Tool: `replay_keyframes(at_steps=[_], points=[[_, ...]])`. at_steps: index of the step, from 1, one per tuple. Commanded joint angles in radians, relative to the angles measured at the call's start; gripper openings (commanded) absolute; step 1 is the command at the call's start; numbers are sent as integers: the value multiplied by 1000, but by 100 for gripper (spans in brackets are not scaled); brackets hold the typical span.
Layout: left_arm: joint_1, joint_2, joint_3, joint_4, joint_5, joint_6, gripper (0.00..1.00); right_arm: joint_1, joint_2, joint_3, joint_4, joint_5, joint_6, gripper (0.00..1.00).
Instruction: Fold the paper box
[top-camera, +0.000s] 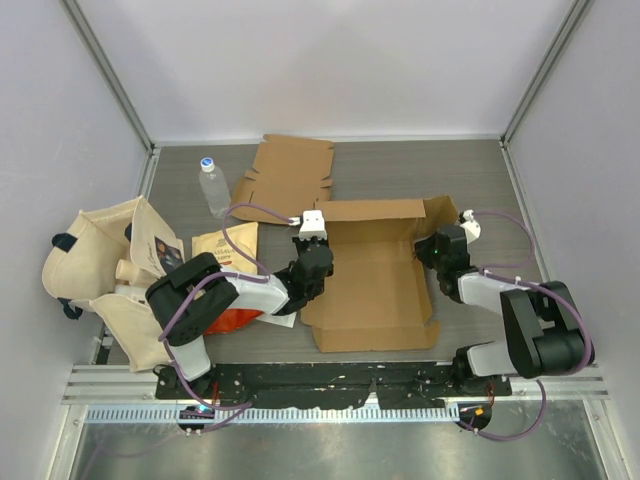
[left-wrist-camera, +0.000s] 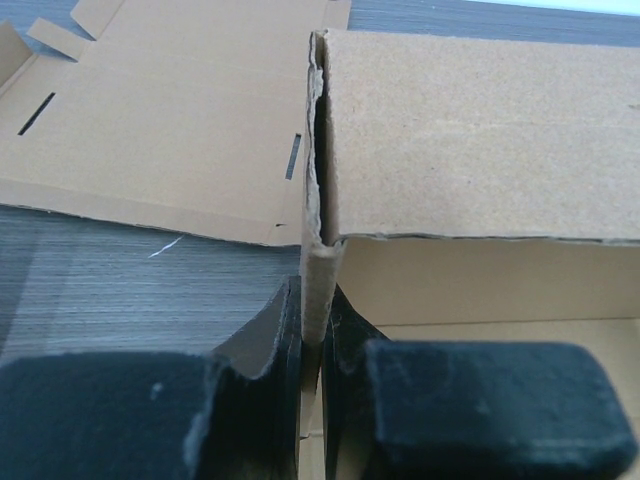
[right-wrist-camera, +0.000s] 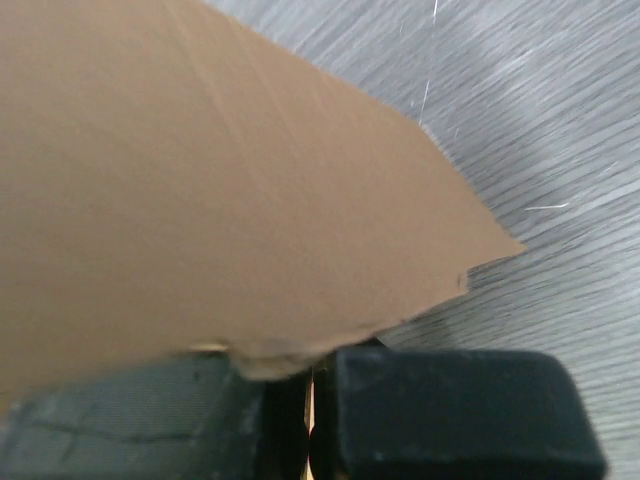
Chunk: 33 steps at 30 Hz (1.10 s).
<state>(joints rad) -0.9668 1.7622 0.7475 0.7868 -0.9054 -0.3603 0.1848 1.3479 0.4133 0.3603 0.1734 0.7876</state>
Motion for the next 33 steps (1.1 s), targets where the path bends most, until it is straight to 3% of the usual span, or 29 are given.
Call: replay_keyframes(at_steps=[1,7,17,25,31,33], points=[[-1,-40,16,31,0,-49,0,27,66,-28,130,-80,16,1],[-1,-33,13,29,5,-60,0,76,79,-10,89,-38,-24,1],[-1,-29,4,34,8,-68,0,71,172,-34,19,-37,113,4],[-1,-18,-16,63,-30,-48,0,7,-85,79,-366,17,21,20],[-1,-18,-16,60,-23,-48,0,-25,-315,149,-708,64,-80,39],[-1,-21,-17,61,-23,-43,0,-15,-375,171,-797,48,-96,40]])
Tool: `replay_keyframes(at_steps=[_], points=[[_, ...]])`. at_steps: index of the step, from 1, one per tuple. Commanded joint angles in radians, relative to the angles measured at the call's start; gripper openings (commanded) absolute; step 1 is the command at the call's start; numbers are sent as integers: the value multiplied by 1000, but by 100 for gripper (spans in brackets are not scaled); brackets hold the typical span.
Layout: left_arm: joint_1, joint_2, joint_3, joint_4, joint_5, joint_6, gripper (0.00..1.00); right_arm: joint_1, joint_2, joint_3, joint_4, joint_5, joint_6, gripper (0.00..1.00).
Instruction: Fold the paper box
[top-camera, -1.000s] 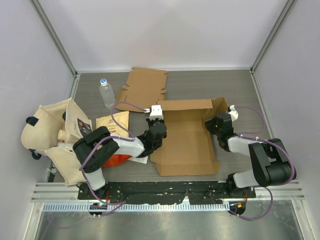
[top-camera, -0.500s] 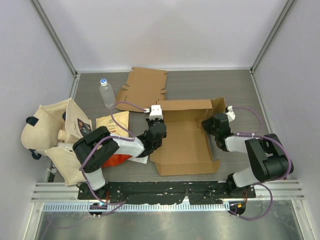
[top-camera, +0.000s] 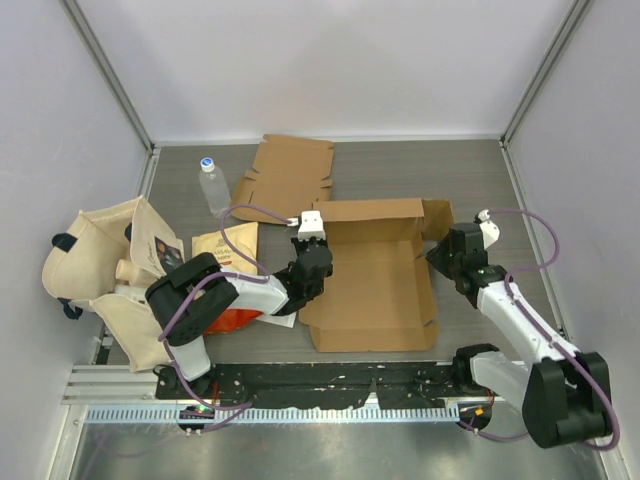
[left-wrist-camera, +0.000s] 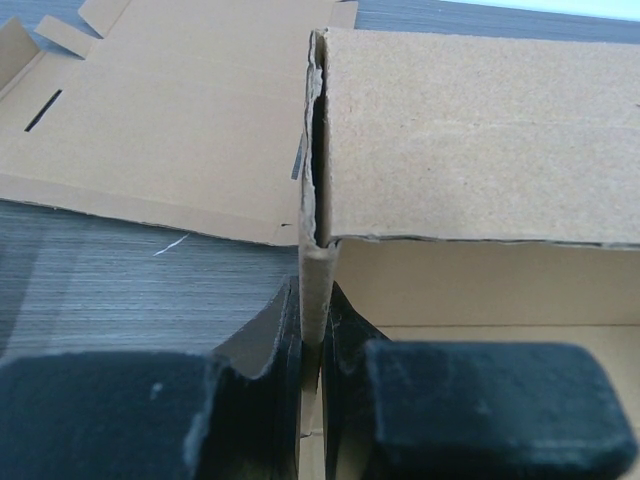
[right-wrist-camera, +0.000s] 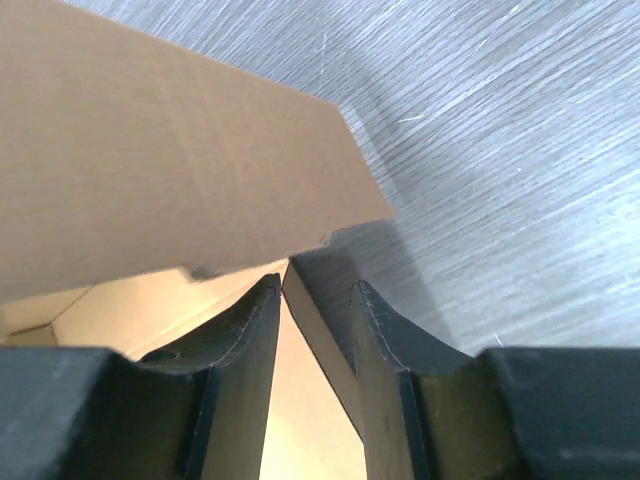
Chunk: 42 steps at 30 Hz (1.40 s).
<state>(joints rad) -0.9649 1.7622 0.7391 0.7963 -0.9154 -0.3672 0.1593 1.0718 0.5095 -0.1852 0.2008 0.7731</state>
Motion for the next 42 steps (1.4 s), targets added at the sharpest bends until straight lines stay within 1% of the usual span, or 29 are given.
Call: replay_keyframes(at_steps=[1,4,5,7,8,10,11,12,13,14,15,17,20,22,24,25,29,32,34,36,38,39,40,41,42], points=[[-5,-23,-10,53,-14,-30,0,41,-124,81,-272,19,-86,40],[-3,-21,-10,63,-19,-15,0,80,-183,58,-298,-10,-40,38],[-3,-21,-10,66,-22,-9,0,89,-188,49,-289,-44,-14,31],[-3,-17,-6,66,-20,-9,0,95,-175,11,-229,-76,20,22],[-3,-14,-3,66,-19,-9,0,95,-158,-2,-208,-86,31,13],[-3,-4,6,63,-11,-9,0,91,-97,-15,-192,-26,83,8],[-3,-1,6,58,-10,-10,0,80,-75,-20,-197,15,101,3],[-3,-1,6,58,-8,-13,0,71,-53,-28,-197,78,133,2],[-3,0,5,57,-8,-15,0,50,-24,-40,-194,84,153,1],[-3,0,3,58,-8,-16,0,31,29,-46,-189,81,169,1],[-3,3,2,60,-11,-16,0,4,65,-55,-139,51,178,1],[-3,9,2,60,-7,-19,0,-4,152,-74,-103,51,193,1],[-3,13,2,58,4,-29,0,-4,207,-83,-74,74,216,2],[-3,11,0,58,6,-33,0,-4,206,-91,-54,77,201,2],[-3,8,-3,60,4,-33,0,-4,166,-85,-4,52,157,4],[-3,6,-1,60,1,-29,0,-4,146,-82,18,20,97,5],[-3,-1,2,58,-11,-18,0,-6,15,-62,67,28,6,7],[-3,-10,0,52,-30,-18,0,-58,-78,-49,67,-30,-33,16],[-3,-10,3,46,-43,-18,0,-82,-111,-5,17,-35,-52,20],[-3,-9,3,43,-48,-18,0,-102,-124,64,-87,-38,-92,23],[-3,-1,5,49,-51,-12,0,-101,-141,109,-184,-53,-123,30],[-3,2,5,52,-53,-9,0,-102,-144,157,-218,-79,-164,35],[-3,5,5,52,-53,-6,0,-103,-142,185,-247,-95,-188,44],[-3,5,5,52,-54,-4,0,-103,-125,219,-331,-107,-217,46],[-3,5,3,53,-54,-1,0,-101,-122,286,-373,-106,-265,53]])
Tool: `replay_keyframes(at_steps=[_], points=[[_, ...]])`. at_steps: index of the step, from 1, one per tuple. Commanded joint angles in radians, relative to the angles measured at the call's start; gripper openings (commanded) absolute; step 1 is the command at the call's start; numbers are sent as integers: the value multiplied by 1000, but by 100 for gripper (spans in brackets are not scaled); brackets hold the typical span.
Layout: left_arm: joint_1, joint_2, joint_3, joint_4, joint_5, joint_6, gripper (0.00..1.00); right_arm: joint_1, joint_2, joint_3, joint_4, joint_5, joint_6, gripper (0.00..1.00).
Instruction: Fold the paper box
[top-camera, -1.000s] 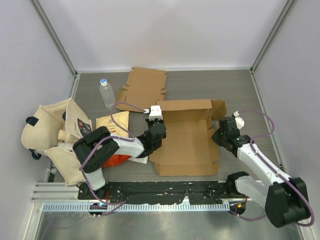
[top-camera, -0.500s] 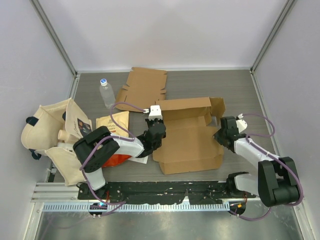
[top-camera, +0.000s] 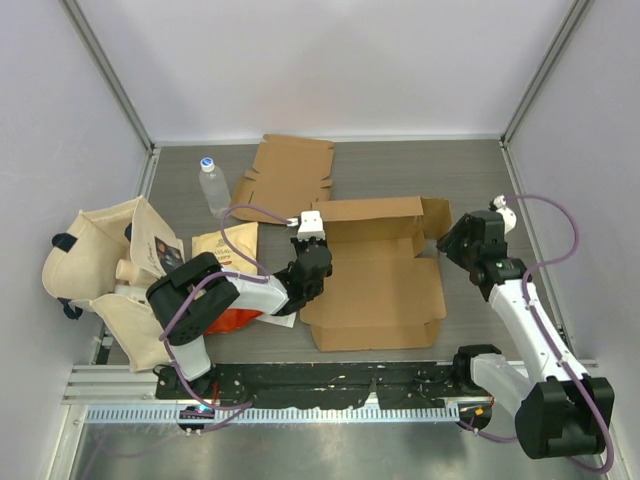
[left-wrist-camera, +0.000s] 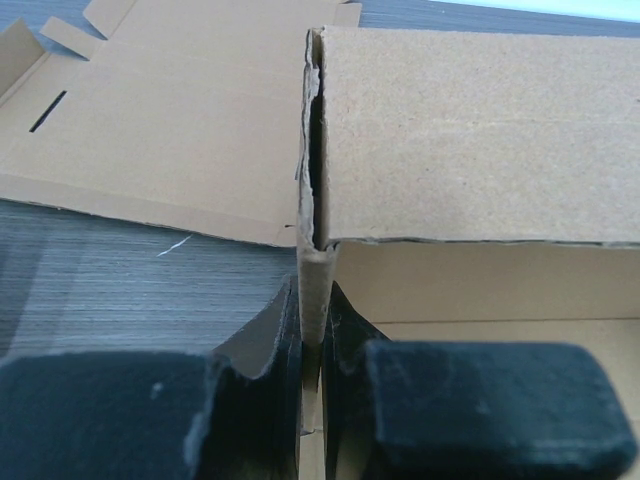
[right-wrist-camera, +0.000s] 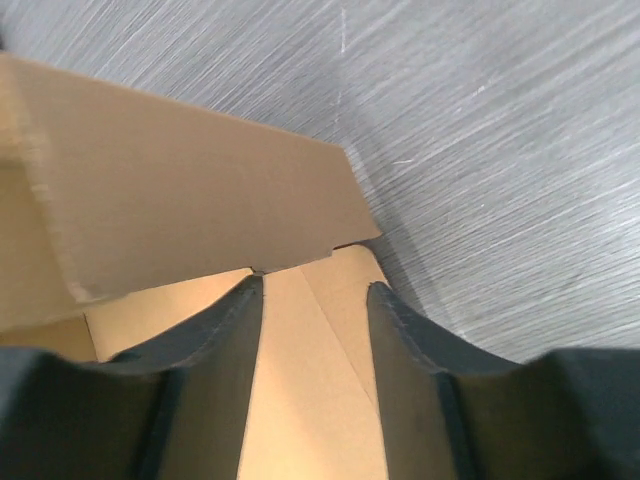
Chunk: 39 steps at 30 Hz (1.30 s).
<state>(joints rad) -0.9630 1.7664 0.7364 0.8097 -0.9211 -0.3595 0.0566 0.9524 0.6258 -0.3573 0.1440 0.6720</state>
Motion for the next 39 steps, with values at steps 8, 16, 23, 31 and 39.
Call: replay_keyframes(at_steps=[8,16,23,31,39], points=[[-5,2,1,59,-47,4,0,5,117,342,-189,14,-301,70],[-5,4,-3,65,-51,5,0,185,215,383,-195,144,-296,23],[-11,4,8,74,-41,28,0,236,246,531,-333,236,-285,1],[-29,-12,18,74,-24,50,0,232,247,523,-375,-4,-169,1],[-33,-54,8,17,65,62,3,209,195,489,-333,-49,-164,1]])
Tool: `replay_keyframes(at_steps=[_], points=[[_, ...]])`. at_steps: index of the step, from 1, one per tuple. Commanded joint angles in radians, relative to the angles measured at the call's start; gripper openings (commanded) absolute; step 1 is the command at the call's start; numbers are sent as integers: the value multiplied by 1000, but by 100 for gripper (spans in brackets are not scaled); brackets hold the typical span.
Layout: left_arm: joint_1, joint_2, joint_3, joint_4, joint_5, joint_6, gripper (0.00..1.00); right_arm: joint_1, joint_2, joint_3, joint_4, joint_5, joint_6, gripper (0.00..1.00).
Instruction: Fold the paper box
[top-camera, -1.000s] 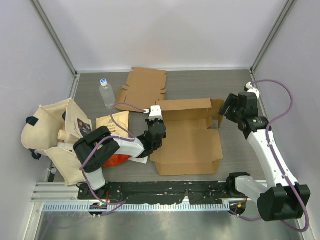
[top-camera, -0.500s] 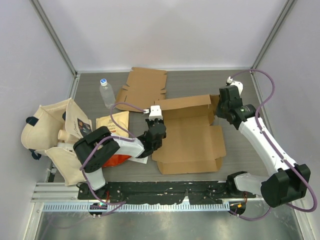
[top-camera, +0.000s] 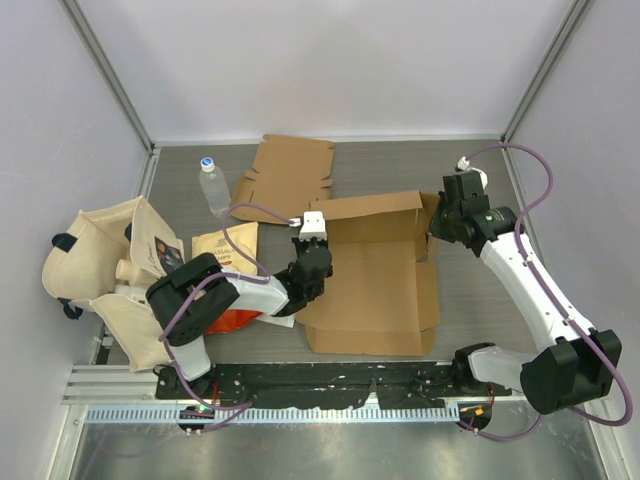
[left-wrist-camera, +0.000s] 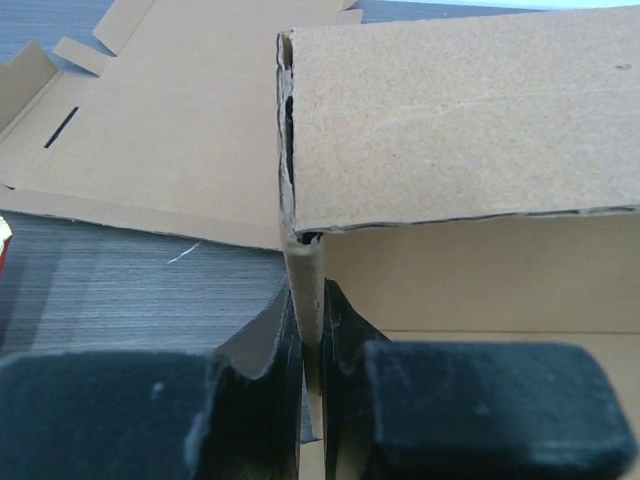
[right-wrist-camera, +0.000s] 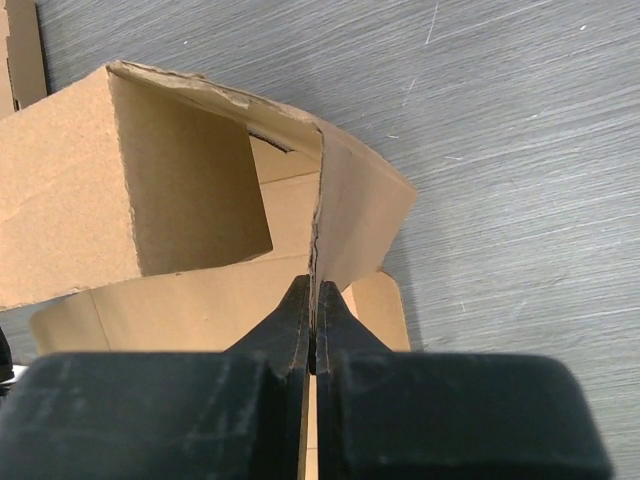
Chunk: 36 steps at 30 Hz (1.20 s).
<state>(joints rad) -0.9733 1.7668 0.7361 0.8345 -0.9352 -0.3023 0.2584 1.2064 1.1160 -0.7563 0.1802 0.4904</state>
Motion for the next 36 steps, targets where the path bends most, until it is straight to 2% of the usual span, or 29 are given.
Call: replay_keyframes(at_steps=[1,2,3,4,5,6,7,8,10,13,14,17,18,21,22,24,25,26,28,30,34,36], points=[[-22,-69,5,-58,84,-15,9,7,-73,-24,75,-34,-25,1],[-22,-105,0,-81,93,-23,17,5,-86,-44,95,-7,-42,1],[-22,-124,-16,-106,113,-30,32,7,-112,-65,138,11,-55,1],[-22,-148,-24,-145,127,-38,38,5,-120,-94,150,45,-65,1],[-21,-202,-33,-168,134,-46,52,5,-125,-105,161,51,-76,1],[-21,-240,-43,-202,159,-53,56,5,-131,-119,194,51,-81,1],[-21,-275,-43,-303,164,-60,59,5,-142,-148,215,57,-82,1],[-21,-314,-41,-369,164,-114,64,5,-148,-166,239,61,-79,1],[-22,-447,-59,-502,214,-161,66,2,-156,-206,281,77,-66,1],[-27,-601,-133,-537,402,-245,59,4,-166,-245,316,96,-24,1],[-33,-621,-147,-537,432,-257,52,4,-168,-249,322,103,-15,1],[-105,-632,-173,-517,484,-265,51,-1,-160,-249,334,104,2,1],[-172,-620,-173,-464,474,-241,51,-1,-156,-248,337,108,14,1],[-286,-466,-124,-310,472,-169,52,-7,-146,-243,336,88,43,1],[-298,-357,-94,-284,490,-140,50,-7,-145,-239,331,84,65,1],[-330,-252,-31,-130,513,-91,38,-7,-142,-222,313,71,82,1],[-331,-139,-11,-77,532,-74,33,-10,-139,-214,302,67,102,1],[-331,-83,37,-24,544,-54,24,-11,-136,-206,279,62,109,1],[-331,29,110,51,538,-3,17,-15,-139,-199,270,50,138,1],[-329,144,215,60,507,-20,13,-13,-149,-206,267,42,164,1],[-323,278,276,195,478,-80,0,-18,-159,-188,210,70,180,1],[-314,339,312,169,460,-132,0,-19,-160,-182,210,53,168,1]])
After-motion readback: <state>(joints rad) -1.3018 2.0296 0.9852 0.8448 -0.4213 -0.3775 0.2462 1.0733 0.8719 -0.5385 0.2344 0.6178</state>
